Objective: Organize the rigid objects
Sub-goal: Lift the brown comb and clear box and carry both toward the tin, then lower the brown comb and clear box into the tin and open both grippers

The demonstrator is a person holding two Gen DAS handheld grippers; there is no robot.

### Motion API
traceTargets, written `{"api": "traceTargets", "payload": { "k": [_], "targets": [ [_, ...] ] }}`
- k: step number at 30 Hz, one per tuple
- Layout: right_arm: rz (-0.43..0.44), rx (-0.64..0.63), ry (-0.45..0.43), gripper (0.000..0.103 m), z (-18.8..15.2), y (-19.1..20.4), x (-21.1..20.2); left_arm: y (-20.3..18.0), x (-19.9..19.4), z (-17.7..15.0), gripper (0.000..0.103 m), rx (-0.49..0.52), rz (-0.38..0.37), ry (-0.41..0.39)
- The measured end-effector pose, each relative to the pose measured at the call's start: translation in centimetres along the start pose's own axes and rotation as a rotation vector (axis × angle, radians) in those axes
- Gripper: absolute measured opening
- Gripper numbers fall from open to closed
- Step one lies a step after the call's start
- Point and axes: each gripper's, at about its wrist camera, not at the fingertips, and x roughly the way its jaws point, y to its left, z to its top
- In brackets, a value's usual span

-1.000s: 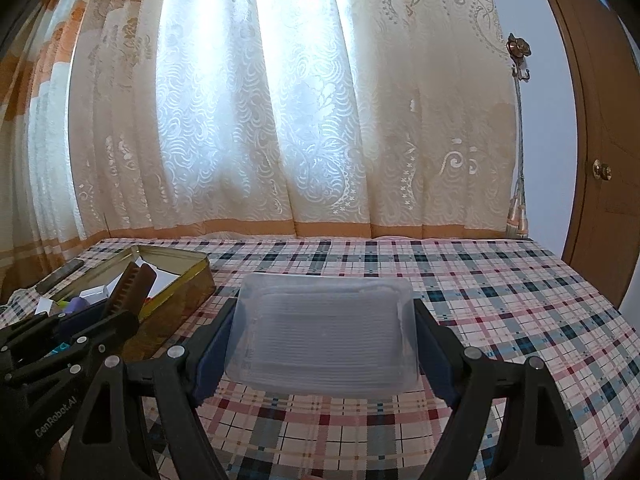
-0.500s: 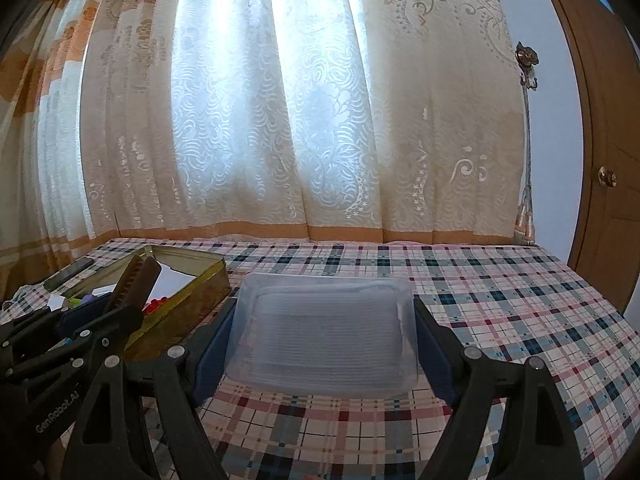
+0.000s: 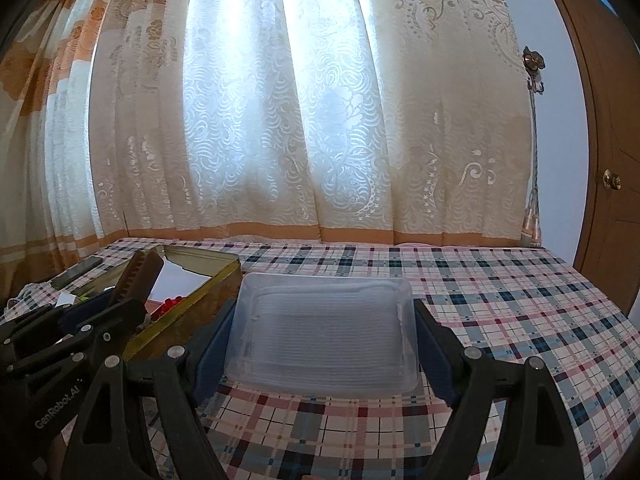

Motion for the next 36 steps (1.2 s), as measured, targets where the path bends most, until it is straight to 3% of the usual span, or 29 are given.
{"api": "traceTargets", "payload": {
  "k": [24, 30, 36],
  "targets": [
    [0.089, -0.019, 0.036, 0.083, 0.2, 2.8, 0.6, 2.7, -2.3, 0.5, 0.024, -0.047, 0.001, -0.020],
    [0.174, -0.031, 0.044, 0.083, 2.4, 4.8, 1.3, 5.8, -3.5, 1.5, 0.024, -0.054, 0.077, -0.023],
    [0.274, -0.037, 0.070, 0.083, 4.9, 8.1, 3.4, 10.4, -2.1, 2.6, 0.024, -0.067, 0.194, 0.045]
  ]
}}
